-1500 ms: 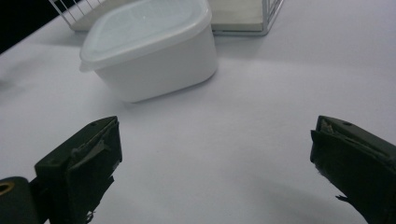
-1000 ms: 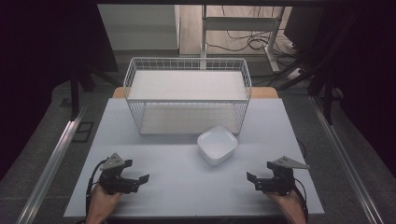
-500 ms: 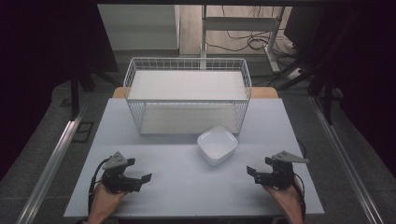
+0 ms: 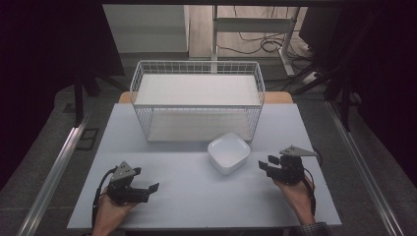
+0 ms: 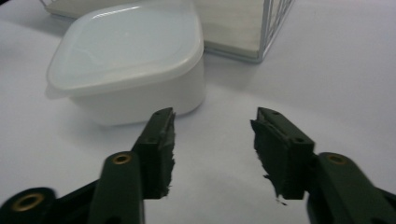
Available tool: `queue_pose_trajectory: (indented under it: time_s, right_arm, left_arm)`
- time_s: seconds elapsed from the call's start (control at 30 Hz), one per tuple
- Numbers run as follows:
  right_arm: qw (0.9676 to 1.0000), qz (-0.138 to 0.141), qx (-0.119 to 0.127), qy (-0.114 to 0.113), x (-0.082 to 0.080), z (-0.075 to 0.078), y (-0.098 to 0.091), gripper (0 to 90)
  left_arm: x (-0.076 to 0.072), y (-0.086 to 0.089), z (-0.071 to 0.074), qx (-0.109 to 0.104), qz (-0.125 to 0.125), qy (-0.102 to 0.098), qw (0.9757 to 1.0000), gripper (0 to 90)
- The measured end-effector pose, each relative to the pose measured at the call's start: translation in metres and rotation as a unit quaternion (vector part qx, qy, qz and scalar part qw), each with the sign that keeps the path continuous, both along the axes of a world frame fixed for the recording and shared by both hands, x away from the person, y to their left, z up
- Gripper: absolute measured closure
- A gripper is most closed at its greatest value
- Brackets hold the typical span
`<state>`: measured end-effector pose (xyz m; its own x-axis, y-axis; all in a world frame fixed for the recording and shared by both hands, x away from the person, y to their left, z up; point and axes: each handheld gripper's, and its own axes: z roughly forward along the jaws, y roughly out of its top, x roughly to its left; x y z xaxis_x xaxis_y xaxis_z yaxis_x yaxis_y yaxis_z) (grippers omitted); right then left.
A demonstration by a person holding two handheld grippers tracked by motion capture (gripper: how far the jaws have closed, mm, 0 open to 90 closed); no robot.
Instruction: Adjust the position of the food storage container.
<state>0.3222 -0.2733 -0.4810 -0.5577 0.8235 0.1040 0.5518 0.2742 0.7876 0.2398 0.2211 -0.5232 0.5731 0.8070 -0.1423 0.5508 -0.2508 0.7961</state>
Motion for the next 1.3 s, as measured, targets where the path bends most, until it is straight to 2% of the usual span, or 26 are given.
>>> queue_pose_trajectory:
  time_s: [0.1, 0.13, 0.17, 0.23, 0.27, 0.3, 0.4, 0.5, 0.6, 0.63, 0.77, 0.87, 0.93, 1.07, 1.1, 1.13, 1.17, 1.2, 1.23, 1.3]
  right_arm:
    - [0.9999, -0.001, -0.012, -0.008, 0.015, 0.007, 0.004, 64.2]
    - [0.9999, -0.001, -0.012, -0.008, 0.015, 0.007, 0.004, 64.2]
    - [0.9998, 0.001, -0.017, -0.013, 0.024, 0.010, 0.009, 72.6]
    - [0.9997, 0.007, -0.022, -0.013, 0.034, 0.012, 0.013, 81.0]
    - [0.9997, 0.007, -0.022, -0.013, 0.034, 0.012, 0.013, 81.0]
    - [0.9995, 0.011, -0.025, -0.013, 0.043, 0.012, 0.019, 88.4]
    - [0.9992, 0.016, -0.036, -0.009, 0.054, 0.008, 0.028, 89.2]
    - [0.9985, 0.018, -0.051, -0.006, 0.069, 0.003, 0.038, 89.2]
    - [0.9985, 0.018, -0.051, -0.001, 0.082, -0.002, 0.045, 89.2]
    - [0.9984, 0.025, -0.050, -0.004, 0.087, -0.004, 0.048, 89.2]
    - [0.9982, 0.042, -0.043, 0.007, 0.098, -0.010, 0.054, 89.1]
    - [0.9980, 0.048, -0.040, 0.011, 0.099, -0.012, 0.057, 89.2]
    - [0.9979, 0.050, -0.039, 0.014, 0.096, -0.013, 0.057, 89.2]
    - [0.9976, 0.054, -0.038, 0.020, 0.089, -0.012, 0.058, 89.1]
    - [0.9971, 0.062, -0.038, 0.024, 0.085, -0.013, 0.060, 89.1]
    - [0.9971, 0.062, -0.038, 0.024, 0.085, -0.013, 0.060, 89.1]
    - [0.9969, 0.063, -0.039, 0.028, 0.083, -0.014, 0.061, 89.1]
    - [0.9965, 0.065, -0.045, 0.029, 0.082, -0.014, 0.063, 89.1]
    - [0.9962, 0.065, -0.049, 0.029, 0.079, -0.015, 0.066, 89.1]
    - [0.9959, 0.068, -0.049, 0.034, 0.077, -0.016, 0.070, 89.0]
  left_arm:
    - [0.000, -0.001, 0.000, 0.002, -0.001, 0.000, 1.0000, 8.6]
    - [0.000, -0.001, 0.000, 0.002, -0.001, 0.000, 1.0000, 8.4]
    - [0.001, -0.002, -0.001, 0.006, -0.002, 0.002, 1.0000, 7.7]
    - [0.001, -0.003, -0.001, 0.008, -0.002, 0.001, 1.0000, 7.7]
    - [0.001, -0.003, -0.001, 0.008, -0.002, 0.001, 1.0000, 7.7]
    - [0.001, -0.004, -0.001, 0.006, -0.005, 0.002, 1.0000, 7.7]
    - [0.001, -0.006, -0.003, 0.018, -0.009, 0.004, 0.9998, 7.6]
    - [0.002, -0.006, -0.004, 0.018, -0.010, 0.007, 0.9998, 7.2]
    - [0.001, -0.005, -0.003, 0.014, -0.009, 0.005, 0.9999, 7.2]
    - [0.001, -0.005, -0.003, 0.013, -0.009, 0.005, 0.9999, 7.3]
    - [0.001, -0.006, -0.002, 0.014, -0.008, 0.002, 0.9999, 9.1]
    - [0.001, -0.007, -0.001, 0.015, -0.008, 0.004, 0.9998, 11.9]
    - [0.003, -0.008, 0.000, 0.004, -0.014, 0.012, 0.9998, 16.1]
    - [0.008, -0.017, 0.001, 0.010, -0.023, 0.015, 0.9996, 25.1]
    - [0.018, -0.027, 0.001, 0.004, -0.033, 0.018, 0.9993, 28.0]
    - [0.018, -0.027, 0.001, 0.004, -0.033, 0.018, 0.9993, 30.1]
    - [0.025, -0.034, 0.000, 0.000, -0.039, 0.023, 0.9990, 30.1]
    - [0.029, -0.039, 0.001, 0.002, -0.043, 0.023, 0.9988, 32.6]
    - [0.040, -0.051, 0.002, 0.011, -0.051, 0.021, 0.9984, 36.4]
    - [0.053, -0.065, 0.005, 0.016, -0.057, 0.016, 0.9981, 42.2]
